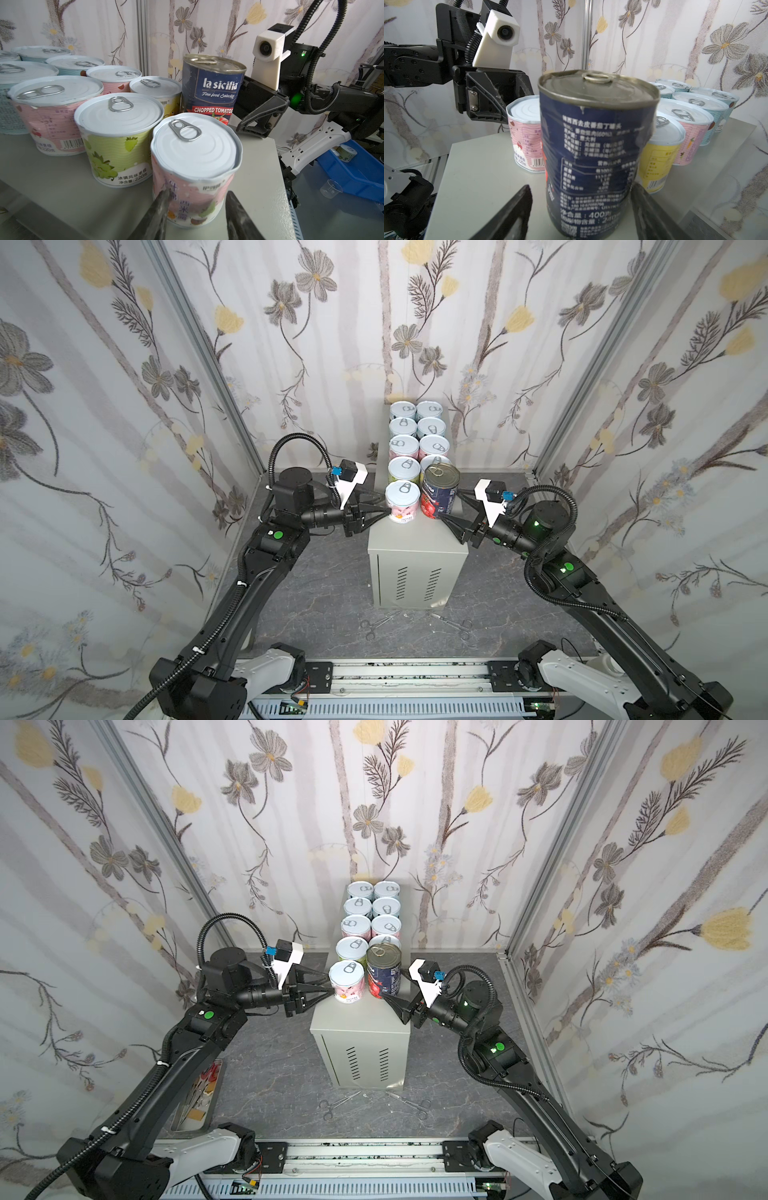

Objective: Place and organize the canned foods onto the counter

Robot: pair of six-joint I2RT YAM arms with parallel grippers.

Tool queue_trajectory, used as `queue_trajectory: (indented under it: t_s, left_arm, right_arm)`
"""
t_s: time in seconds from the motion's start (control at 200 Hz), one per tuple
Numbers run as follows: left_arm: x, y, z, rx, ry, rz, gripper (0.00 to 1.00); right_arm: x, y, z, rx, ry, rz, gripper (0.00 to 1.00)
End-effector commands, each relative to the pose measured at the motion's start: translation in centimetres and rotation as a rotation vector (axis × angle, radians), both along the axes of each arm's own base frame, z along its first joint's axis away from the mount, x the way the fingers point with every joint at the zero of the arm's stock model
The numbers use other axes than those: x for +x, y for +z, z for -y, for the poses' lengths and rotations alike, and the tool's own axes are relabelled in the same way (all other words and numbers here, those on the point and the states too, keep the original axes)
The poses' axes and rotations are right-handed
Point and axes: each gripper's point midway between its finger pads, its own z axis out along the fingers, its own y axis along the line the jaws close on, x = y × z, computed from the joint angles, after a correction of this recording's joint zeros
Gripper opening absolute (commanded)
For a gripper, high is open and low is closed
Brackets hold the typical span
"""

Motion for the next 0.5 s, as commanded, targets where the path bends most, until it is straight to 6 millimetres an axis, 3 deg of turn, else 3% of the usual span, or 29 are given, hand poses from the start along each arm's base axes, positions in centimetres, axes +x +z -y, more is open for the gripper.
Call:
queue_trajectory:
  t_s: [0.0,0.495]
  left_arm:
    - [-0.06,0.95,0.15,-0.014,-0.013,0.038,0.45]
    - [0.35,0.66,0.42,-0.007,-0.015,0.027,0.45]
  right_arm:
    - [0.10,0.39,0.07,0.004,-0.008,0.024,0.75]
    - [0.36,-0.38,-0.38,-0.002,0.009,0.008,0.71]
